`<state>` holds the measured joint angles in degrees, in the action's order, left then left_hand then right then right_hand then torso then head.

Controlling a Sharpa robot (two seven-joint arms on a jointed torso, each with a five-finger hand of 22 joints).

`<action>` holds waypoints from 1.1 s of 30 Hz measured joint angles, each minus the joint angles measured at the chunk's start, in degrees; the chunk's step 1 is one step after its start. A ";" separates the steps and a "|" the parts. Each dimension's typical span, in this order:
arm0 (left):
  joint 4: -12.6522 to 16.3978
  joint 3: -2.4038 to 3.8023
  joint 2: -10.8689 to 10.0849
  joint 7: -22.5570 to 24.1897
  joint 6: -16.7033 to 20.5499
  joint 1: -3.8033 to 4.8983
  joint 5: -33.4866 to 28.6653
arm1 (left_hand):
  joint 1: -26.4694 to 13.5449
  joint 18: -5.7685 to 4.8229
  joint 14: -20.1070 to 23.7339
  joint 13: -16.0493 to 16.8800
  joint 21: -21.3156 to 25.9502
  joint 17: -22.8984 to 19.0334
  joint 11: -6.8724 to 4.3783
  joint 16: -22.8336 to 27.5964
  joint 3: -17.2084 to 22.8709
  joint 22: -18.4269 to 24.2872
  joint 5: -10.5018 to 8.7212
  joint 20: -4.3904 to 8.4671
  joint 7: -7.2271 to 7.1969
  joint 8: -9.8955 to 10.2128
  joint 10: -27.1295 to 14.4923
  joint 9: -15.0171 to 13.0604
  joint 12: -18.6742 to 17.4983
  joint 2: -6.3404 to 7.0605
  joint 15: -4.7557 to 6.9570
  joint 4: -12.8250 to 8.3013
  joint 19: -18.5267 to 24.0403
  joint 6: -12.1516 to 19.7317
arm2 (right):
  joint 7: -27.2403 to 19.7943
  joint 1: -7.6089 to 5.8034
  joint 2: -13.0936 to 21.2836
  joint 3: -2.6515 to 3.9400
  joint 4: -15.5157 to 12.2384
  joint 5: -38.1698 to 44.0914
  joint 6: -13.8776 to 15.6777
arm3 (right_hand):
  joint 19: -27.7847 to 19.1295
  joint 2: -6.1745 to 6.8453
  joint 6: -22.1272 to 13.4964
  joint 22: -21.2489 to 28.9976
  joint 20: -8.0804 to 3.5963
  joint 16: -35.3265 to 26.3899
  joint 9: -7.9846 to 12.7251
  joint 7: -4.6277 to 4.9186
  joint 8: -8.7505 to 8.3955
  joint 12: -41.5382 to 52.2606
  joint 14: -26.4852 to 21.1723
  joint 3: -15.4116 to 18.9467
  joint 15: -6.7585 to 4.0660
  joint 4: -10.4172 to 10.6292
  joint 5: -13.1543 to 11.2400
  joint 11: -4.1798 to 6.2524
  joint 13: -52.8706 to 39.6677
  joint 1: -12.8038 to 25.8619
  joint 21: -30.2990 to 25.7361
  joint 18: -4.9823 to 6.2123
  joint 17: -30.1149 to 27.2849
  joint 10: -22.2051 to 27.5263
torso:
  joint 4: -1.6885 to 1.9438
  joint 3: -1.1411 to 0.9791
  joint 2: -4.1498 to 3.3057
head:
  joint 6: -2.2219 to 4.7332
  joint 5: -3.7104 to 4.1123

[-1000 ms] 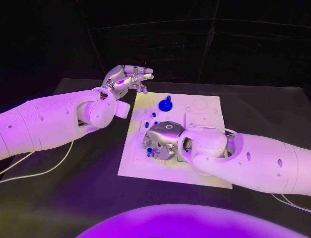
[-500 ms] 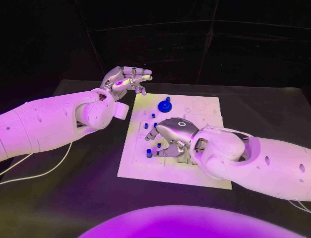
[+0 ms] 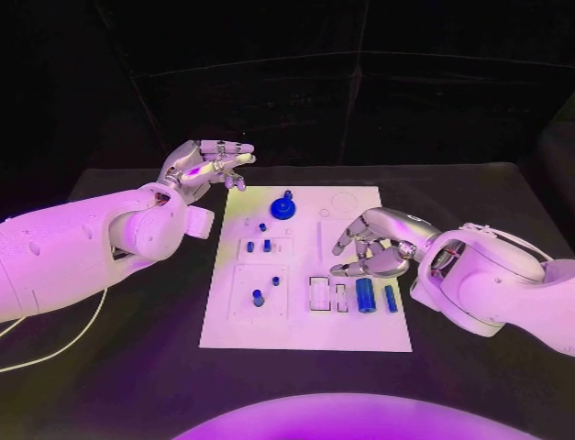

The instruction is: Assemble the parts on the task board

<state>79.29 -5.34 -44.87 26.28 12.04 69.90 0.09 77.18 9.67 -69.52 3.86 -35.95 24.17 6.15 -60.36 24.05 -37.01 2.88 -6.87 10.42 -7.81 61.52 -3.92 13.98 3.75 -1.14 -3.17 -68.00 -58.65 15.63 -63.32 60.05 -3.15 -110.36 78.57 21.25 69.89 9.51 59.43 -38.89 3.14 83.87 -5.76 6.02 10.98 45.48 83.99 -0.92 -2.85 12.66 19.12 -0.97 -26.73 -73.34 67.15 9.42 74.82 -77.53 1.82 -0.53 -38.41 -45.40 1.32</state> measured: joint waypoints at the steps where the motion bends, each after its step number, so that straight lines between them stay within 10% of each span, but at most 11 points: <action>1: 0.10 0.00 -0.03 -0.01 0.00 0.00 0.00 | 0.00 0.00 0.00 0.00 0.00 0.00 0.00 0.00 0.00 0.00 0.00 0.00 0.00 0.00 0.00 0.00 0.00 0.00 0.00 0.00 0.00 0.00 | 0.92 -0.01 0.78 -0.01 -0.20 -0.59 0.02 | 0.29 -0.07 0.13 -0.75 -0.29 0.55 -0.18 -0.29 0.71 5.51 -0.05 1.18 -0.05 0.80 0.32 0.20 -6.65 0.31 0.40 -0.56 0.12 -0.84 | -0.09 0.02 0.02 | 0.05 0.18; 11: 0.62 -0.02 -0.31 -0.03 0.03 0.00 0.00 | 0.00 0.00 0.00 0.00 0.00 -0.06 0.00 0.00 0.00 0.00 0.00 0.00 0.00 0.00 0.00 0.00 0.00 0.00 0.00 0.00 0.00 0.00 | 11.99 0.29 4.93 -0.09 -2.11 0.50 -1.04 | 3.23 -1.70 -0.71 -8.27 -0.60 2.00 -1.93 -1.28 7.58 26.58 -0.06 9.94 -0.47 4.19 0.03 0.77 -34.14 3.44 4.24 -1.44 0.13 -1.82 | -1.20 0.02 0.25 | 0.10 1.36; 33: 0.69 -0.05 -0.55 -0.06 0.02 -0.01 -0.01 | 0.00 0.00 0.00 0.00 0.00 -0.05 0.00 0.00 0.00 -0.01 0.00 0.00 0.00 0.00 0.00 0.00 0.00 0.00 0.00 0.00 0.00 0.00 | 20.10 3.40 1.03 -0.22 -0.51 7.64 -6.27 | 3.22 -2.28 -1.11 -9.34 -0.59 2.00 -2.52 -1.29 9.99 28.63 -0.05 10.72 -0.45 4.19 0.53 0.77 -38.38 4.91 4.69 -1.42 0.12 -2.22 | -1.25 0.10 0.24 | -0.16 1.75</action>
<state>79.98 -5.38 -45.42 26.22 12.07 69.89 0.08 77.18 9.67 -69.52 3.86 -35.96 24.13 6.15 -60.35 24.05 -37.02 2.88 -6.86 10.42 -7.81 61.52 -3.93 13.98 3.75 -1.14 -3.17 -68.00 -58.65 35.73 -59.91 61.08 -3.38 -110.87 86.21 14.98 73.11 7.23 58.32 -48.23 2.54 85.86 -8.28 4.73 20.97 74.11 83.94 9.79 -3.30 16.85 19.65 -0.20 -65.11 -68.43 71.84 7.99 74.94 -79.75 0.57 -0.43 -38.18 -45.55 3.07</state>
